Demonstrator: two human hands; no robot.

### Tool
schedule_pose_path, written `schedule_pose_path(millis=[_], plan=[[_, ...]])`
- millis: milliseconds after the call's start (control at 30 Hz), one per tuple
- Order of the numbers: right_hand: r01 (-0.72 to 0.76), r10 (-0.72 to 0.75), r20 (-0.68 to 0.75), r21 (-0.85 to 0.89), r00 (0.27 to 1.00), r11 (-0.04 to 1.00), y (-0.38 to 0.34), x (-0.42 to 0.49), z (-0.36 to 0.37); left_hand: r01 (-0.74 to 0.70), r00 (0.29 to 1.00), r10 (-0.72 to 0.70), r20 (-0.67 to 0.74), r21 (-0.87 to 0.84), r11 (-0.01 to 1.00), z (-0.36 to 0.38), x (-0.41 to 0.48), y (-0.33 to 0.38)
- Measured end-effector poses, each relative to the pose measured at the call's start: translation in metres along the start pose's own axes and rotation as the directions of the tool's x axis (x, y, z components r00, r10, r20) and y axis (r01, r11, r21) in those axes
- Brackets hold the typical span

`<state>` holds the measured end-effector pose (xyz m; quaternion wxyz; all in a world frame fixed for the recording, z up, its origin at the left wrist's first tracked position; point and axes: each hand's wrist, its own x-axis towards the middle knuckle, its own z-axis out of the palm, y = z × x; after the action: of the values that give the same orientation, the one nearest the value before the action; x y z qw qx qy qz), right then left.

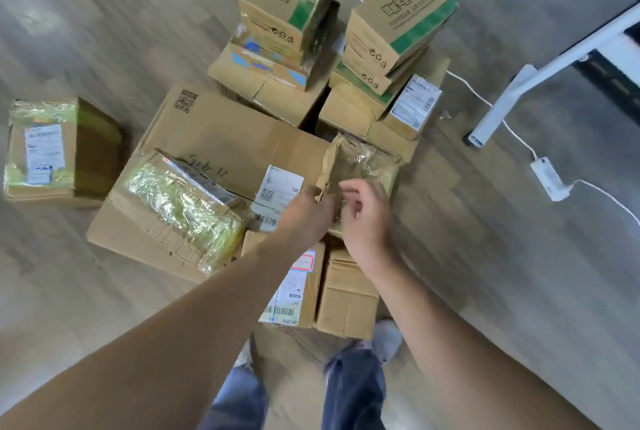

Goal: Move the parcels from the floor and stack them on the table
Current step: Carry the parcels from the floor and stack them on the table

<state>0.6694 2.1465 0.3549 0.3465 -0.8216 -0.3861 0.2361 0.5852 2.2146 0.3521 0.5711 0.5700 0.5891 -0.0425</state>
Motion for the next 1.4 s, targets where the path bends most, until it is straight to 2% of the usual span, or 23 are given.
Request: schedule_pose_path(millis=[67,167,233,333,400,533,700,867,967,1067,1200,1400], plan=[[-0.056,0.053,-0.087,-0.036,0.995,0.998,0.012,0.001,-0.006,-0.021,1.0,0.02,0.004,0.092,0.996,0.003,0.003,-0.003],[-0.14,0.143,0.008,-0.163,0.99,0.977,0.025,0.002,-0.023,-0.019,1.0,0.024,-0.018,0.213,0.977,0.004,0.011,-0.004],[-0.083,0.107,0.102,-0.217,0.989,0.973,0.026,0.004,-0.037,-0.018,0.998,0.032,-0.055,0.241,0.97,0.008,0.01,0.003],[0.055,-0.03,0.15,-0.162,0.988,0.985,0.018,0.006,-0.074,-0.041,0.989,0.078,-0.129,0.274,0.961,0.014,-0.006,0.031],[0.075,-0.059,0.134,-0.121,0.989,0.99,0.011,0.011,-0.113,-0.072,0.977,0.125,-0.172,0.285,0.956,0.017,-0.026,0.06],[0.08,-0.071,0.063,-0.146,0.995,0.986,-0.003,0.023,-0.213,-0.17,0.956,0.225,-0.19,0.271,0.948,0.04,-0.078,0.135],[0.185,-0.195,-0.018,-0.235,0.981,0.954,-0.019,0.029,-0.36,-0.285,0.938,0.304,-0.168,0.125,0.95,0.091,-0.151,0.254],[0.18,-0.245,-0.156,-0.344,0.957,0.922,-0.017,0.013,-0.487,-0.366,0.924,0.373,-0.081,0.088,0.926,0.142,-0.191,0.351],[0.079,-0.188,-0.289,-0.353,0.939,0.932,-0.005,0.013,-0.55,-0.403,0.915,0.404,-0.005,0.055,0.914,0.169,-0.21,0.402],[-0.029,-0.084,-0.387,-0.278,0.918,0.96,0.01,0.021,-0.61,-0.494,0.867,0.487,0.108,0.041,0.869,0.193,-0.225,0.452],[-0.121,0.058,-0.385,-0.141,0.921,0.983,0.021,0.03,-0.687,-0.516,0.832,0.519,0.196,-0.067,0.854,0.233,-0.224,0.514],[-0.208,0.138,-0.381,-0.147,0.914,0.967,0.04,0.054,-0.791,-0.518,0.742,0.518,0.426,-0.125,0.846,0.31,-0.204,0.605]])
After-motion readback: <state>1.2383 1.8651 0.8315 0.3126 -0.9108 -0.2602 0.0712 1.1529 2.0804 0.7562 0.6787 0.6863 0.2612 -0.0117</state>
